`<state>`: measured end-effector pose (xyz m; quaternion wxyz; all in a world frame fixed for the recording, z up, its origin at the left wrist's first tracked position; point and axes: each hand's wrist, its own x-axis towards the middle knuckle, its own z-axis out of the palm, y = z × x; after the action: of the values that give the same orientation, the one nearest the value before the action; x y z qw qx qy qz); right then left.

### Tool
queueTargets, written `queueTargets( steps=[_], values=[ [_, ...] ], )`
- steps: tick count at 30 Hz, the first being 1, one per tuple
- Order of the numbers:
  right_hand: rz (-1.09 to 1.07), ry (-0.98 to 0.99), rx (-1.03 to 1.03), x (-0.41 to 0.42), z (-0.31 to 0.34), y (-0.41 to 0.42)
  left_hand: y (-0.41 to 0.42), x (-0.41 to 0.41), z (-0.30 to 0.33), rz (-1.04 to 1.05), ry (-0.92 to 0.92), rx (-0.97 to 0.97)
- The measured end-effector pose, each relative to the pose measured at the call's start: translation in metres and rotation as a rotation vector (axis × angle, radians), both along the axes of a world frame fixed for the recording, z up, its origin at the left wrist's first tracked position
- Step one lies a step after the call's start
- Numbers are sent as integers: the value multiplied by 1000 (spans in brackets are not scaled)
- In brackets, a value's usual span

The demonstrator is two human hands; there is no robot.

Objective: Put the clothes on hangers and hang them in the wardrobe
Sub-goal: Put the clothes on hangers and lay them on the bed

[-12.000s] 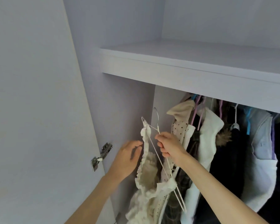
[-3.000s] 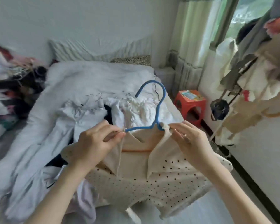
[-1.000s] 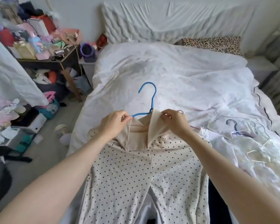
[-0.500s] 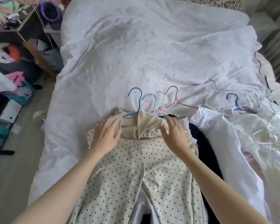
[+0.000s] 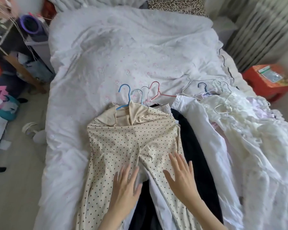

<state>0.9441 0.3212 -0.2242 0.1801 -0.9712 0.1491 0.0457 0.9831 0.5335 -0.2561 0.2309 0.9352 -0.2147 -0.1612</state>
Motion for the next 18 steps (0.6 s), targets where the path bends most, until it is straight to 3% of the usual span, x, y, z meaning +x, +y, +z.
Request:
queueTargets(
  steps=[7, 11, 14, 18],
  values=[
    [-170, -96, -39, -102, 53, 23, -6, -55, 30, -156, -33, -111],
    [-356, -47, -65, -201, 57, 34, -18, -105, 54, -360, -141, -40],
    [-518, 0, -96, -271, 64, 32, -35, -138, 72, -492, -31, -19],
    [-767, 12, -129, -354, 79, 22, -79, -173, 90, -660, -75, -64]
  ],
)
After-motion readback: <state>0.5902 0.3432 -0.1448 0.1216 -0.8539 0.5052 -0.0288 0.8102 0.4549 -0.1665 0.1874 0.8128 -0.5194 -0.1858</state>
